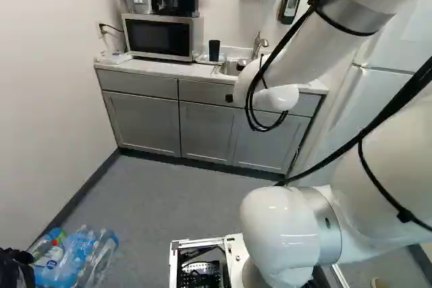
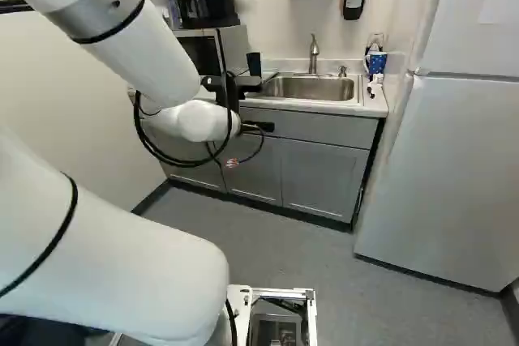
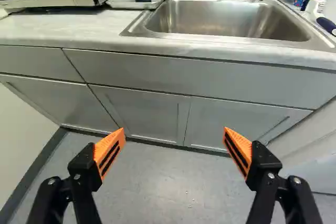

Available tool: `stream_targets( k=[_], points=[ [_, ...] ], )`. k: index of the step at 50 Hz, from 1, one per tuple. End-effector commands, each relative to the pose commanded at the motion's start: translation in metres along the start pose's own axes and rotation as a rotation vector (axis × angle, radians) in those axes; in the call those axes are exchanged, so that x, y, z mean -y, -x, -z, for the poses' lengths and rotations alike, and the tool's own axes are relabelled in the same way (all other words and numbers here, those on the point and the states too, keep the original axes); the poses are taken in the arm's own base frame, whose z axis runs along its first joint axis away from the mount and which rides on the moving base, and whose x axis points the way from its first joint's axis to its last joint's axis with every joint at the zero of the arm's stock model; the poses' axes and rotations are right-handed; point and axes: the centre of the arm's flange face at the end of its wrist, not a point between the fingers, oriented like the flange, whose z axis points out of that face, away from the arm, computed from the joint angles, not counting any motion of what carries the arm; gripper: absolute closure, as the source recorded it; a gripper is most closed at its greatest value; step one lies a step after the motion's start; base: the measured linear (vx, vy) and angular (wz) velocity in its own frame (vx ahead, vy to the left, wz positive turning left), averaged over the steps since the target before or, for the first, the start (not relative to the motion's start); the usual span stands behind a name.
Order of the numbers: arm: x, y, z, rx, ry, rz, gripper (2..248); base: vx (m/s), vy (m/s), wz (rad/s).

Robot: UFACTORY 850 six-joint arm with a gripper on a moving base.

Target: Rinse the cup and place it in the tray

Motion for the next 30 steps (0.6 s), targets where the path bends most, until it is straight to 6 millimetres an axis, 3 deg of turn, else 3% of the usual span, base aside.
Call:
stream_targets(
  k=[30],
  points=[
    [0.013,0.054,0.016,-0.102,-0.047,0.026,3,0.0,0.0,0.0]
  ],
)
